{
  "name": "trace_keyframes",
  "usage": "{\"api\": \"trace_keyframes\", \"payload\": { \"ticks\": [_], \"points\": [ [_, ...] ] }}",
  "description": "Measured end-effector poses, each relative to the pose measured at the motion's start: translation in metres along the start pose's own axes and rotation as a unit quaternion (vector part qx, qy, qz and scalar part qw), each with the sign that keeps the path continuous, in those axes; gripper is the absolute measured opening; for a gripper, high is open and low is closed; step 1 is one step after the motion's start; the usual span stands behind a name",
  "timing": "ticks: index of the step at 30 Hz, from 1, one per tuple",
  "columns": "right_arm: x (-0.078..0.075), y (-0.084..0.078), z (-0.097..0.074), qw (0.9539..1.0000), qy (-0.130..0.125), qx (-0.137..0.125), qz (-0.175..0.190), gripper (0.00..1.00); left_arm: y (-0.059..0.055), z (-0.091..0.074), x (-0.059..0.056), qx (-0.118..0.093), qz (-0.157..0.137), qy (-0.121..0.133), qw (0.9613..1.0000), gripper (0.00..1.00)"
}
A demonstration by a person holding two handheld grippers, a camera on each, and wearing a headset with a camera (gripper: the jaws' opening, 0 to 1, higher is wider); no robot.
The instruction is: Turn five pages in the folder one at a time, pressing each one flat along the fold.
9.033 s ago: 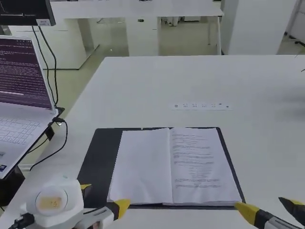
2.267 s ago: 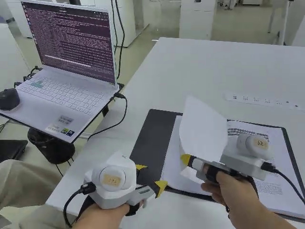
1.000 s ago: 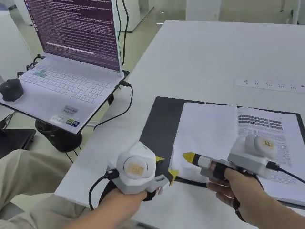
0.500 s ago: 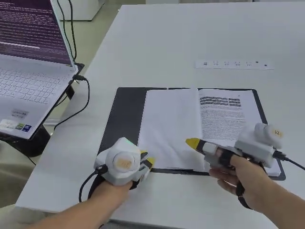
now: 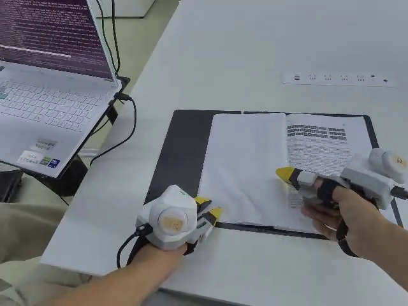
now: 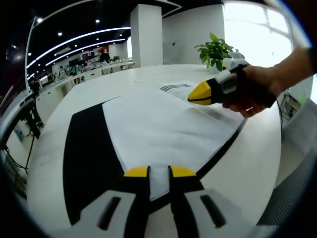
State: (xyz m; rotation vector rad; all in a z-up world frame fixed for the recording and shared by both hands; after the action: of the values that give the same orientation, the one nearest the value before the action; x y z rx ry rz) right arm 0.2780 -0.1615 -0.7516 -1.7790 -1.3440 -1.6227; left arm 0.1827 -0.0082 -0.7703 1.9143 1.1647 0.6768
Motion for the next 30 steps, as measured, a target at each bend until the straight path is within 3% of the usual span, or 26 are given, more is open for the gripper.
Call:
{"api": "trace_keyframes", "payload": {
  "ticks": [6, 8, 10, 14, 17, 30],
  "points": [
    [-0.016, 0.014, 0.013, 0.9971, -0.024, -0.010, 0.071, 0.00, 0.000, 0.001, 0.000, -0.002, -0.001, 0.002, 1.0000, 0.13],
    [-0.019, 0.016, 0.015, 0.9966, -0.023, -0.012, 0.079, 0.00, 0.000, 0.001, 0.000, -0.003, 0.000, 0.002, 1.0000, 0.13],
    [-0.017, 0.017, 0.018, 0.9939, -0.010, -0.014, 0.109, 0.00, 0.000, 0.001, 0.000, -0.004, -0.001, 0.002, 1.0000, 0.13],
    [-0.019, 0.025, 0.023, 0.9921, -0.006, -0.023, 0.124, 0.00, 0.000, 0.001, 0.000, -0.007, -0.003, 0.003, 1.0000, 0.13],
    [-0.018, 0.032, 0.028, 0.9870, -0.001, -0.041, 0.155, 0.00, 0.001, 0.001, 0.000, -0.005, 0.001, 0.002, 1.0000, 0.13],
    [-0.027, 0.059, 0.049, 0.9769, 0.006, -0.068, 0.202, 0.00, -0.002, 0.002, 0.002, -0.007, 0.002, 0.002, 1.0000, 0.13]
  ]
}}
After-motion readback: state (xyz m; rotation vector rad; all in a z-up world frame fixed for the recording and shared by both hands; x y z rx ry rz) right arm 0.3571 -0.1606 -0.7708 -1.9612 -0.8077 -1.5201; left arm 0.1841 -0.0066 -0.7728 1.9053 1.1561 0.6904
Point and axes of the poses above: the centre of the closed fingertips' face, and the gripper's own axes: z roughly forward along the fingers, x roughly to its left, y roughly out of its top, the point moved 3 cm from there along -z, roughly backward along the fingers, and after that the axes turned 5 degrees about y, right-handed, at the moved point
